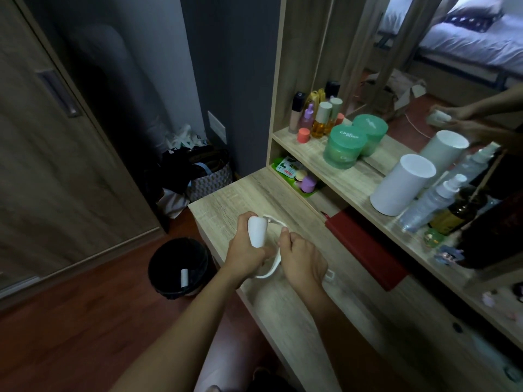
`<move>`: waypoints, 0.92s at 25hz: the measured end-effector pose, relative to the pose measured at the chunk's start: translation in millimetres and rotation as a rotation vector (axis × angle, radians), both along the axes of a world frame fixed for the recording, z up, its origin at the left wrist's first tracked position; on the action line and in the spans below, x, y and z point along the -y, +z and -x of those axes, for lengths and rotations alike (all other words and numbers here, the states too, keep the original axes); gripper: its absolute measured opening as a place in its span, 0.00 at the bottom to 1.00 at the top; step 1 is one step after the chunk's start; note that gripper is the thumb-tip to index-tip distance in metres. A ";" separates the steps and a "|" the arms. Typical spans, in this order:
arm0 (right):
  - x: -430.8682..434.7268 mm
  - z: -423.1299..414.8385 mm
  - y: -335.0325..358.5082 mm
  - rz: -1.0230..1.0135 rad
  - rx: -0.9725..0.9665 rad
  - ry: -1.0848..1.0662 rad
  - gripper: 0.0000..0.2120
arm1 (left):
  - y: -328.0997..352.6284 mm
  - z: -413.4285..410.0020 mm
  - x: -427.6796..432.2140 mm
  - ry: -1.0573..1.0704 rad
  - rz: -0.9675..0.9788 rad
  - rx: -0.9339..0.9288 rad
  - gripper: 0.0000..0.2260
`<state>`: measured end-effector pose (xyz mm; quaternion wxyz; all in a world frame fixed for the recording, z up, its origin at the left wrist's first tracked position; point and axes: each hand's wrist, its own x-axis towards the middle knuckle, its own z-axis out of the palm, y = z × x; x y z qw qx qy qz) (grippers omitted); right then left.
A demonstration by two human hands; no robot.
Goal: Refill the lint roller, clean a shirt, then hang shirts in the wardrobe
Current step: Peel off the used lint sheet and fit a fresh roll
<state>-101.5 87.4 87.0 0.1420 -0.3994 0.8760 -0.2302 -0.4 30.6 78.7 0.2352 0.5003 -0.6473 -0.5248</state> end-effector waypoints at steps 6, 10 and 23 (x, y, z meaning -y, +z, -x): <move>6.5 10.8 12.7 -0.023 0.014 0.171 0.23 | 4.0 2.2 -1.8 0.097 -0.008 0.018 0.29; 8.1 39.5 31.3 -0.072 0.509 0.499 0.16 | 15.4 -6.3 9.7 0.111 0.094 0.095 0.24; -21.1 29.6 -14.5 0.125 0.140 0.498 0.12 | 30.1 -16.8 6.9 0.001 0.658 0.446 0.28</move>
